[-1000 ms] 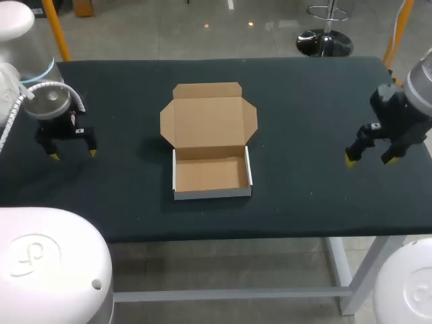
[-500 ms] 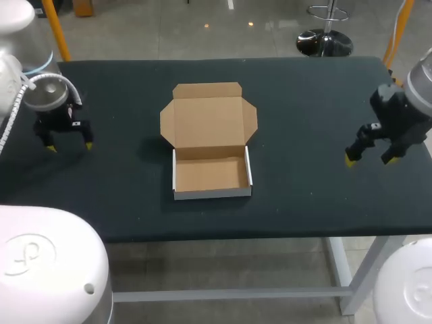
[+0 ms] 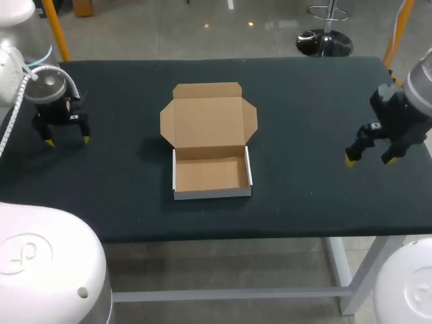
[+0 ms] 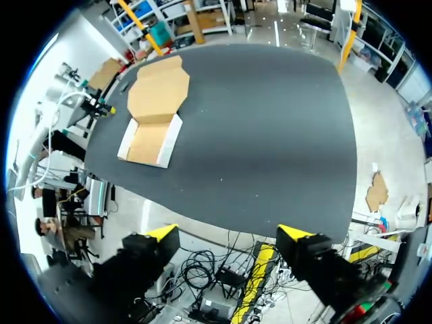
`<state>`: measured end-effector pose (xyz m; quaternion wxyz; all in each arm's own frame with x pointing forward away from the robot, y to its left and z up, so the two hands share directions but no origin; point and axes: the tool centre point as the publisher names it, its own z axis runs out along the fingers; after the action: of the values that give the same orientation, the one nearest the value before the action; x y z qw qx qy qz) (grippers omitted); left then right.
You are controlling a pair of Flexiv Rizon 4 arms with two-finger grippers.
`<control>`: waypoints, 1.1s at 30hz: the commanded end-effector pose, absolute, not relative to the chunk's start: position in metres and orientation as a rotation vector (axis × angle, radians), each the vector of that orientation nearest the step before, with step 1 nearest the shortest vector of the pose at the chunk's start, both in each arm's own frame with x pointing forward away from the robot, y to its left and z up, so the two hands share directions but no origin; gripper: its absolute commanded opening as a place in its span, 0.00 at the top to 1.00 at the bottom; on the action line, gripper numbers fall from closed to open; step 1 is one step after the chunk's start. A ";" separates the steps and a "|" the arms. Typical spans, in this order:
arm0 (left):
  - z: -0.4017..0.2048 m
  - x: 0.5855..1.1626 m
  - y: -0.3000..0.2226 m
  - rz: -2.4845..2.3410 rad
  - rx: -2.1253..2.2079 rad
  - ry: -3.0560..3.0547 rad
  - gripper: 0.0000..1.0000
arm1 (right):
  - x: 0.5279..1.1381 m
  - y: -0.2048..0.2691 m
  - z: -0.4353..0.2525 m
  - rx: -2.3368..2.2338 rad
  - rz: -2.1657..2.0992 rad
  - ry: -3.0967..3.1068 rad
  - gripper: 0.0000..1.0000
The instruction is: Assemble the packaging by folding the flat box into shape, placing the metal phone stand inside, and closing the box properly
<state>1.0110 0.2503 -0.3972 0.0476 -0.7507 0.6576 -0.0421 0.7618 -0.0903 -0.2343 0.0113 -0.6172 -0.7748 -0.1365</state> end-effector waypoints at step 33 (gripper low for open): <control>-0.396 1.033 0.260 -0.134 -2.233 2.072 0.00 | 0.762 -0.091 -0.232 -1.923 -0.419 -2.416 0.00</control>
<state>1.0266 0.2570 -0.3943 0.0544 -0.7325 0.6770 -0.0460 0.7622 -0.0904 -0.2341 0.0116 -0.6171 -0.7749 -0.1361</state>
